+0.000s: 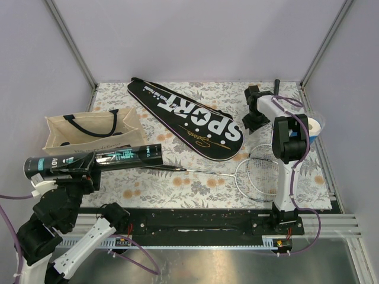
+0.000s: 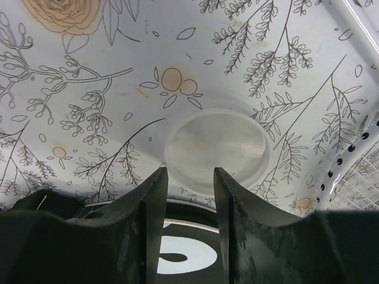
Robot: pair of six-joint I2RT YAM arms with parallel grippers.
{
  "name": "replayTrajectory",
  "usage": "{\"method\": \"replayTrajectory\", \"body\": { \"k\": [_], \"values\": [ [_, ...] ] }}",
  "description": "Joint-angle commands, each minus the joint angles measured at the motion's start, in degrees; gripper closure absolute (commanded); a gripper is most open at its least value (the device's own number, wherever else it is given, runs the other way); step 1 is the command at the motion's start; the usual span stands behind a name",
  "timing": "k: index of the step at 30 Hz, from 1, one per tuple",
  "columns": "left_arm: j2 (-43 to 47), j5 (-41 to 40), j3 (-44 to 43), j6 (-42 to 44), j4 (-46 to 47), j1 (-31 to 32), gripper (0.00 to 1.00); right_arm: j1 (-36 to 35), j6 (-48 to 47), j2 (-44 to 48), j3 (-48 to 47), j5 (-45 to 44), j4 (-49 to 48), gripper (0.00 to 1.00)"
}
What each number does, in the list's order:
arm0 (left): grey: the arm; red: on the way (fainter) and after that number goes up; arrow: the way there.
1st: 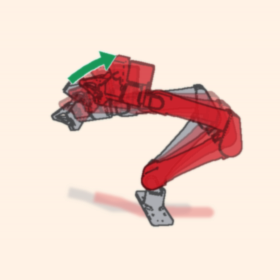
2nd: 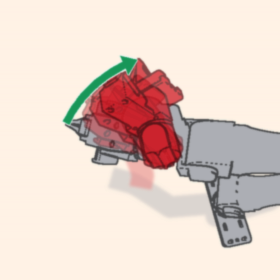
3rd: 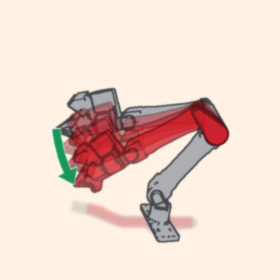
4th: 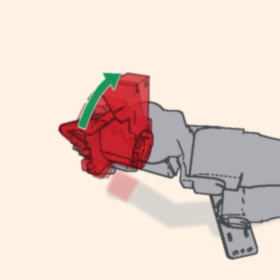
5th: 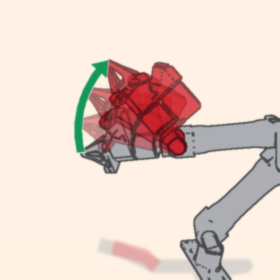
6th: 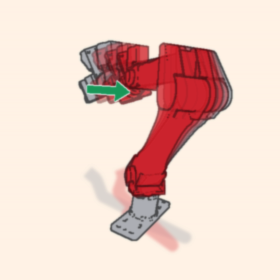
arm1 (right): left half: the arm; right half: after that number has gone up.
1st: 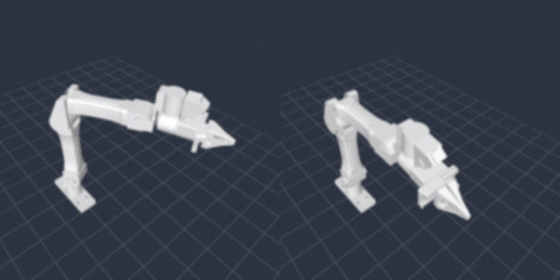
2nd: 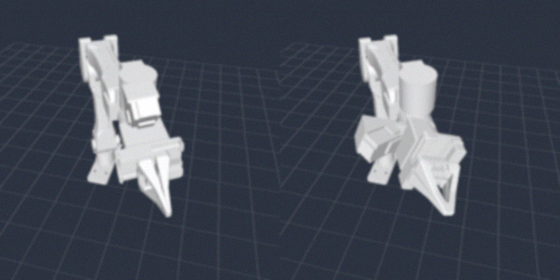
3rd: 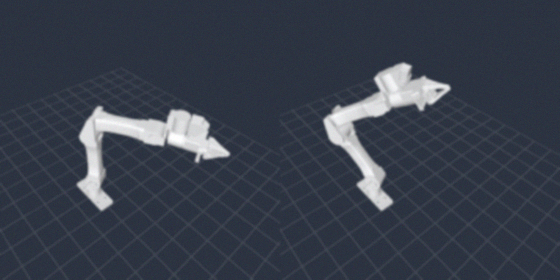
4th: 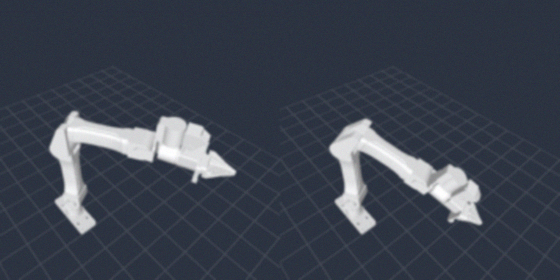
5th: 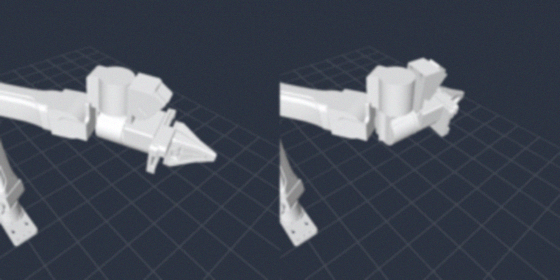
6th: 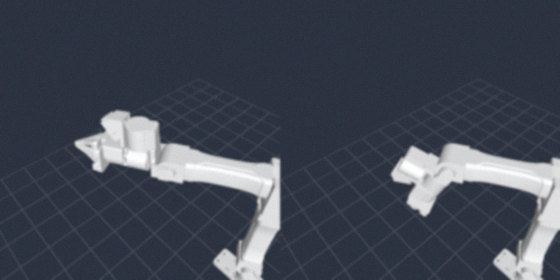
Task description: Pack up the badminton gear
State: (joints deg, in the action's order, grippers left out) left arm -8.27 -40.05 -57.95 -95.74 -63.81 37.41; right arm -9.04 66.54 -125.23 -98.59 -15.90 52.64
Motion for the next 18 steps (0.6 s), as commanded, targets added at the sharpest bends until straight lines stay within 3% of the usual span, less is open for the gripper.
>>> {"method": "replayTrajectory", "body": {
  "k": [1, 9, 15, 18],
  "values": [
    [1.24, -2.22, -2.25, 0.73, 2.47, 0.12, 0.78, 0.07, -0.27, 0.34, -4.24, -2.82, 2.02, 0.54],
    [2.38, -3.98, -4.71, 1.08, 0.44, 0.12, 0.78, 0.16, 0.00, -1.51, -7.75, -2.65, 4.05, 0.53],
    [2.21, -4.59, -5.15, 1.09, 0.35, 0.12, 0.78, 0.33, 8.76, -1.60, -7.94, -3.69, 6.86, 0.54],
    [1.95, -4.77, -5.50, 1.35, 0.27, 0.03, 0.78, 0.86, 7.29, -2.47, -9.42, -4.05, 6.06, 0.54]
  ]
}}
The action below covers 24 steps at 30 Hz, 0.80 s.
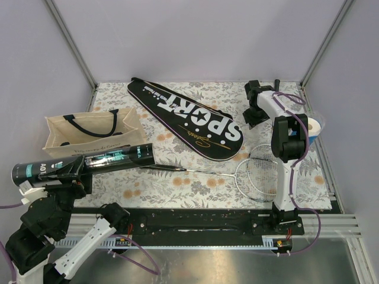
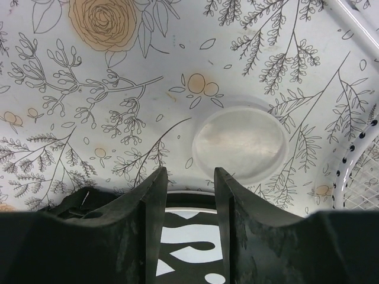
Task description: Pack up the badminton gear
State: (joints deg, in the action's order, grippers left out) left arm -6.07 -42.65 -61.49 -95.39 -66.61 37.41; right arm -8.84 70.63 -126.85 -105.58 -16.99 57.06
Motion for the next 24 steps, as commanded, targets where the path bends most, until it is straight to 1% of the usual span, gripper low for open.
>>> {"method": "replayTrajectory", "body": {
  "k": [1, 3, 7, 12, 18, 20, 22, 23, 24],
  "values": [
    [-0.44, -2.26, -2.22, 1.26, 3.15, 0.21, 0.78, 0.75, 3.20, -1.29, -3.13, -2.44, 2.35, 0.53],
    [-0.53, -2.61, -2.58, 1.70, 3.15, 0.03, 0.78, 0.84, 3.90, -1.21, -2.88, -0.68, 2.88, 0.52],
    [-0.79, -3.49, -3.28, 2.05, 3.15, 0.12, 0.78, 0.84, 7.85, 0.81, 0.63, -1.46, 2.36, 0.52],
    [-0.79, -3.93, -3.81, 2.85, 2.98, 0.21, 0.78, 1.02, 7.59, -0.68, -2.17, -3.66, 3.59, 0.53],
    [-1.58, -3.93, -3.54, 2.32, 3.06, 0.12, 0.78, 1.11, 7.77, -0.25, -1.74, -2.70, 0.43, 0.54],
    [-1.67, -4.02, -3.72, 2.49, 3.06, 0.21, 0.78, 1.72, 2.00, 0.89, 0.63, 2.46, -8.15, 0.54],
    [-1.93, -4.45, -4.16, 2.84, 3.15, 0.12, 0.78, 2.07, -4.59, 2.56, 1.95, 4.33, -14.92, 0.53],
    [-1.85, -4.72, -4.51, 3.11, 3.06, 0.12, 0.78, 2.51, -10.54, 3.35, 2.65, 7.82, -19.57, 0.53],
    [-1.84, -4.98, -4.95, 3.54, 3.06, 0.03, 0.78, 3.12, -19.56, 3.88, 3.10, 12.73, -24.58, 0.52]
  ]
}}
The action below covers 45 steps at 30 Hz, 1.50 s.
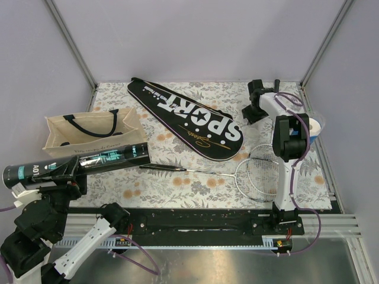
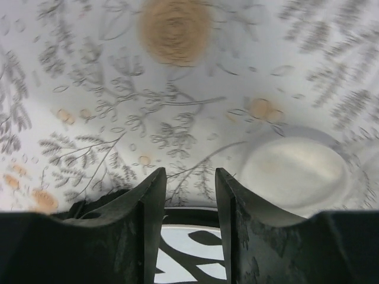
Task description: Pack up the badminton gear
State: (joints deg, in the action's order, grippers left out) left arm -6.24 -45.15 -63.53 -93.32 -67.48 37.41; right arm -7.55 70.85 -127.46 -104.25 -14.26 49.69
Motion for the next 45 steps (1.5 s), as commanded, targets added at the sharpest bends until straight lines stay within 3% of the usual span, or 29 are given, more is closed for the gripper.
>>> {"method": "replayTrajectory", "body": {
  "k": [1, 4, 8, 12, 16, 19, 31, 45],
  "values": [
    [-1.67, -2.84, -3.27, 1.73, 3.94, 0.21, 0.78, 2.19, -28.22, 4.85, 1.33, 13.35, -18.65, 0.52],
    [-1.23, -3.89, -3.97, 2.00, 3.15, 0.12, 0.78, 3.15, -45.74, 4.33, -2.70, 20.93, -16.93, 0.52],
    [-1.32, -4.34, -3.89, 2.35, 2.80, 0.21, 0.78, 3.33, -65.17, 4.14, -7.28, 18.57, -8.04, 0.53],
    [-2.02, -3.81, -3.54, 2.18, 2.88, 0.21, 0.78, 3.24, -87.06, 8.88, -0.45, 27.51, -7.07, 0.53],
    [-2.55, -3.72, -3.45, 2.26, 2.80, 0.12, 0.78, 3.51, -97.18, 12.58, 4.48, 23.92, -8.91, 0.59],
    [-2.64, -3.63, -3.36, 2.70, 2.80, 0.12, 0.78, 3.60, -104.93, 12.50, 5.98, 23.59, -8.13, 0.58],
    [-4.13, -4.16, -2.48, 3.23, 2.80, 0.21, 0.78, 4.12, -111.10, 0.38, -4.11, 24.37, 1.81, 0.51],
    [-6.24, -4.95, -0.37, 2.97, 4.82, 0.21, 0.78, 4.04, -115.15, -5.25, -6.58, 23.14, 6.12, 0.55]
  ]
}}
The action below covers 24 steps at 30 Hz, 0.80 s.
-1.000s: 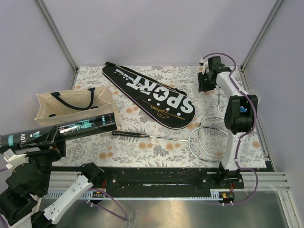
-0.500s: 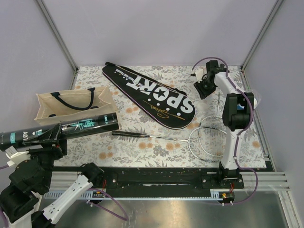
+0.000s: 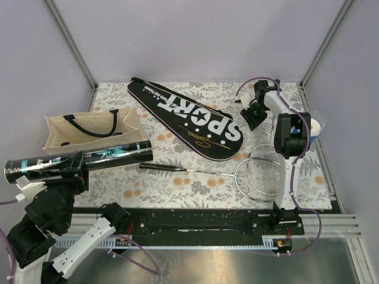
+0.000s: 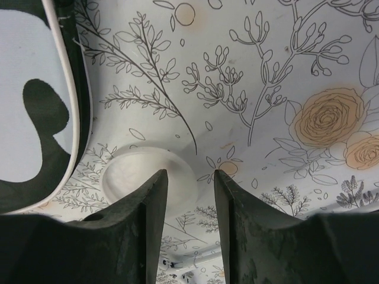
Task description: Pack up the badminton gear
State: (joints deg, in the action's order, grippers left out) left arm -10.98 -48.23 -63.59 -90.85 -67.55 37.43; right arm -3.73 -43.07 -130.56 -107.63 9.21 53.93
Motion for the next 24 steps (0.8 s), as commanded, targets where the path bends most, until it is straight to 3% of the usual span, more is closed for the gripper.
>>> {"method": "replayTrajectory", "body": {
  "k": [1, 7, 13, 17, 21, 24],
  "values": [
    [-1.67, -1.87, -0.30, 0.50, 4.97, 0.19, 0.78, 0.21, -1.05, -2.50, -3.37, -0.07, 1.88, 0.57],
    [-2.02, -1.87, -0.04, 0.41, 5.41, 0.19, 0.78, 0.21, -0.26, -4.26, -5.92, -0.60, 3.55, 0.66],
    [-2.38, -1.26, 0.92, 0.41, 6.46, 0.10, 0.78, 0.21, 0.17, -3.39, -6.62, 0.19, 4.16, 1.00],
    [-2.90, -1.17, 1.98, -0.29, 6.46, 0.19, 0.78, 0.21, 4.38, 1.70, -5.22, 3.88, 1.54, 1.00],
    [-3.08, -1.08, 4.26, -0.99, 7.25, 0.19, 0.78, -0.23, 15.01, 8.03, -2.76, 4.59, -2.59, 1.00],
    [-2.91, -0.29, 5.58, -1.87, 7.26, 0.10, 0.78, -1.54, 26.06, 12.77, -0.30, 0.21, -4.97, 1.00]
  ]
}}
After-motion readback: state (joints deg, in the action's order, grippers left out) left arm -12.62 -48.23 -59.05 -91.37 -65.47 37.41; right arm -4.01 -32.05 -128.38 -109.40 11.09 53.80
